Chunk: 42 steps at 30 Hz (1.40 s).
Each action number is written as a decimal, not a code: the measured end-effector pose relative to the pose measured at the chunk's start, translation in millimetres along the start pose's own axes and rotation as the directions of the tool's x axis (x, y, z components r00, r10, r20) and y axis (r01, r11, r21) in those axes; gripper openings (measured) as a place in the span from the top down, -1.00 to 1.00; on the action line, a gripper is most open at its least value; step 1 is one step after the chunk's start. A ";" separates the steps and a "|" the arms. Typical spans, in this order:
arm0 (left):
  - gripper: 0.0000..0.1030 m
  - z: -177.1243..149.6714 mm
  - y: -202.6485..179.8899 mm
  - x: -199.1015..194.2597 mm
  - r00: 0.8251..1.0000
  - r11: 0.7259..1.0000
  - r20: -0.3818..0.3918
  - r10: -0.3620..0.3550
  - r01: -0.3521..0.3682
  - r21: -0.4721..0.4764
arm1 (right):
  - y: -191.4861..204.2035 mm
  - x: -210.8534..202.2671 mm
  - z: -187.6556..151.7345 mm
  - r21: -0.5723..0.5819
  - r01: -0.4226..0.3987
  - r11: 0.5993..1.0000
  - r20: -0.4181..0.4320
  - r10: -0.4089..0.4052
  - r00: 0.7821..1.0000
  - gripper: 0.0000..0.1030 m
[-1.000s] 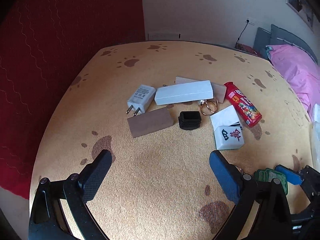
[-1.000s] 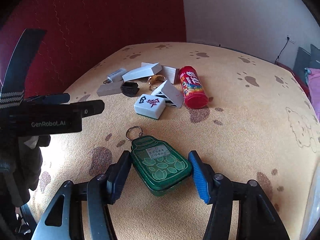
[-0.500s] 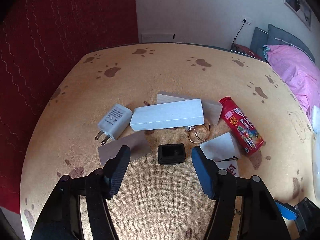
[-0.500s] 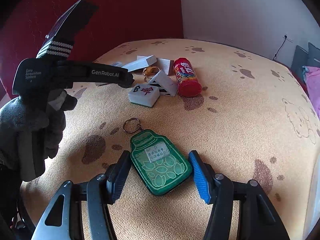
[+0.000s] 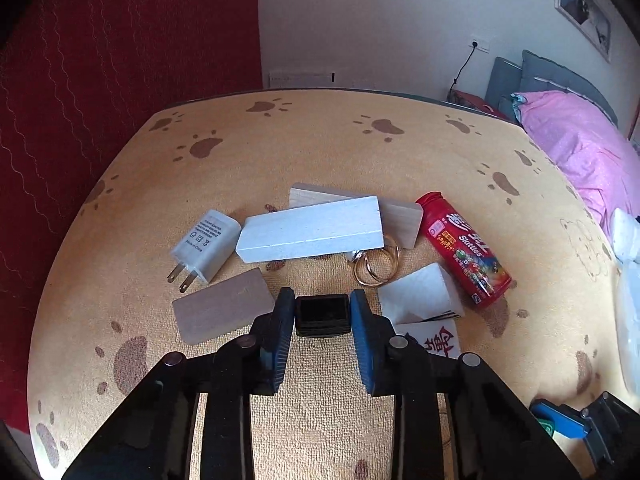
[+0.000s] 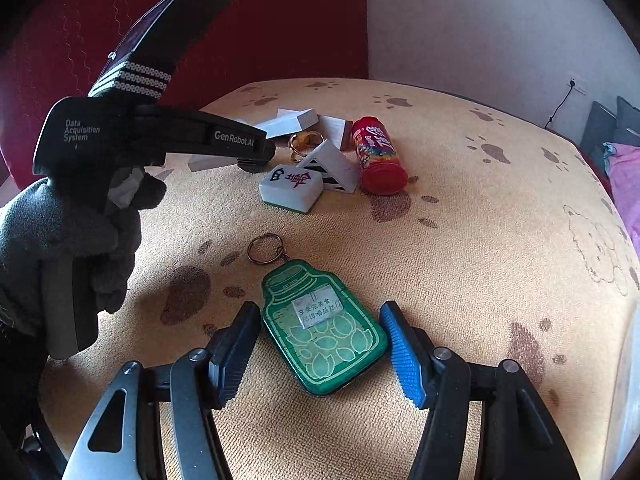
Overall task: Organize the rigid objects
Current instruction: 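Carry the green tag into the clear bowl with the right gripper while the left gripper grasps the black clip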
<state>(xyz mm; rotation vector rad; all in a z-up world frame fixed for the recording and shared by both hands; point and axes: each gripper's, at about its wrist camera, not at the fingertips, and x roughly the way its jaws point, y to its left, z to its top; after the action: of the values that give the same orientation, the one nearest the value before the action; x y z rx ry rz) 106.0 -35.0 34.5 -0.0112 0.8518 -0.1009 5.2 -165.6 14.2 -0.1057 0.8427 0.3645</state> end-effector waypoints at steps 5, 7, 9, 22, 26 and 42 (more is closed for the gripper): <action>0.44 -8.6 0.5 -22.3 0.999 1.000 0.038 -0.007 0.007 0.006 | -3.4 -3.4 0.9 0.019 -0.005 1.000 0.006 0.004 1.000 -0.20; 0.44 -12.7 -0.3 -29.3 0.999 1.000 0.041 -0.010 0.010 0.012 | -5.4 -6.0 0.6 0.035 -0.016 0.999 0.008 0.015 1.000 -0.20; 0.44 -16.9 -1.5 -34.9 0.999 1.000 0.040 -0.015 0.014 0.018 | -8.1 -9.5 -0.3 0.056 -0.027 0.998 0.013 0.026 1.000 -0.20; 0.44 -29.7 -27.1 -66.1 0.996 0.996 0.060 -0.062 0.058 0.064 | -35.3 -31.4 -19.0 0.163 -0.026 0.986 0.015 0.024 1.000 -0.20; 0.44 -33.9 -35.8 -71.2 0.996 0.995 0.059 -0.072 0.068 0.080 | -33.5 -28.2 -27.4 0.143 -0.017 0.990 -0.007 0.018 1.000 -0.21; 0.44 -40.0 -64.5 -86.8 0.993 0.986 0.057 -0.107 0.099 0.132 | -38.7 -49.8 -27.0 0.127 0.052 0.991 0.066 -0.061 0.996 -0.13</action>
<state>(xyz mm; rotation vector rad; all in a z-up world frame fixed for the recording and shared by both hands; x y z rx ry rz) 13.7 -89.9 76.6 0.0626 0.7797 -0.2513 -30.5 -221.6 31.4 -0.0001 0.7895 0.2603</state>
